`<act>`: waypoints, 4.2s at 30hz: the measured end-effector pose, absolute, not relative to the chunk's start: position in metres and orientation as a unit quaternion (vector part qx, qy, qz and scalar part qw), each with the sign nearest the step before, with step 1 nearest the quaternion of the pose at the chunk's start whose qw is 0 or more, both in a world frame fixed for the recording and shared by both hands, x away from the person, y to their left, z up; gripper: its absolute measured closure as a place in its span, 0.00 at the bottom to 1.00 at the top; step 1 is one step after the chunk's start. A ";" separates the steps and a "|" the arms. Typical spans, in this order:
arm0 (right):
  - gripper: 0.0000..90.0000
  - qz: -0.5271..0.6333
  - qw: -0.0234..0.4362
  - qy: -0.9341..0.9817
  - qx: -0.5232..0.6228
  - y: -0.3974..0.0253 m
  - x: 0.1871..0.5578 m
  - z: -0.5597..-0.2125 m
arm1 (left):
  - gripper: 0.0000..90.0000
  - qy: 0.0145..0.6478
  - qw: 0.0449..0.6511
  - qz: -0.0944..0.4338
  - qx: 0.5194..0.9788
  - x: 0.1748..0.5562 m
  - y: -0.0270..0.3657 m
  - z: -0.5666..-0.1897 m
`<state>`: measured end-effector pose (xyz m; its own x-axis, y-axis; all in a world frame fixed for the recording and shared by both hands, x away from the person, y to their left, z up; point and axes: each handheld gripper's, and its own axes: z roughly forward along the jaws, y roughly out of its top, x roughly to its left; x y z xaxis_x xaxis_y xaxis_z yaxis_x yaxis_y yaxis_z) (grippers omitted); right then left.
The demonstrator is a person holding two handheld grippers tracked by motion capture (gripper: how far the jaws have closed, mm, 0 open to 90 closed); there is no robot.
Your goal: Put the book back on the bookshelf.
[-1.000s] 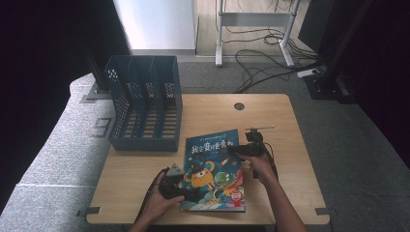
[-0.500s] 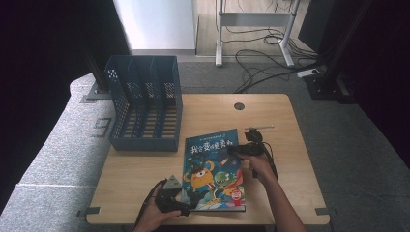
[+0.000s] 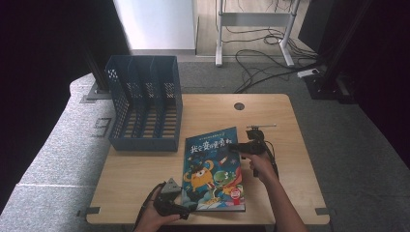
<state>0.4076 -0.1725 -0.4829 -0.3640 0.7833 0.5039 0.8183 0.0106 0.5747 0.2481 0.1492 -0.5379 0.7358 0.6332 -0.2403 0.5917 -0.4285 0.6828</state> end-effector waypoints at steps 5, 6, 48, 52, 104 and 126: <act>0.76 -0.435 0.028 -0.703 -0.562 -0.172 0.408 -0.476 | 0.05 0.351 0.385 0.027 0.853 0.245 0.146 -0.539; 0.77 -0.436 0.026 -0.705 -0.559 -0.169 0.409 -0.471 | 0.04 0.352 0.386 0.024 0.852 0.246 0.146 -0.539; 0.83 -0.417 -0.002 -0.740 -0.527 -0.136 0.417 -0.419 | 0.00 0.350 0.382 0.017 0.855 0.255 0.140 -0.539; 0.84 -0.418 -0.006 -0.742 -0.523 -0.134 0.418 -0.414 | 0.00 0.353 0.377 0.014 0.856 0.261 0.141 -0.540; 0.86 -0.478 -0.098 -0.719 -0.495 -0.140 0.408 -0.388 | 0.05 0.380 0.361 0.009 0.852 0.289 0.126 -0.533; 0.86 -0.498 -0.142 -0.725 -0.454 -0.145 0.394 -0.374 | 0.00 0.373 0.345 -0.014 0.861 0.309 0.115 -0.535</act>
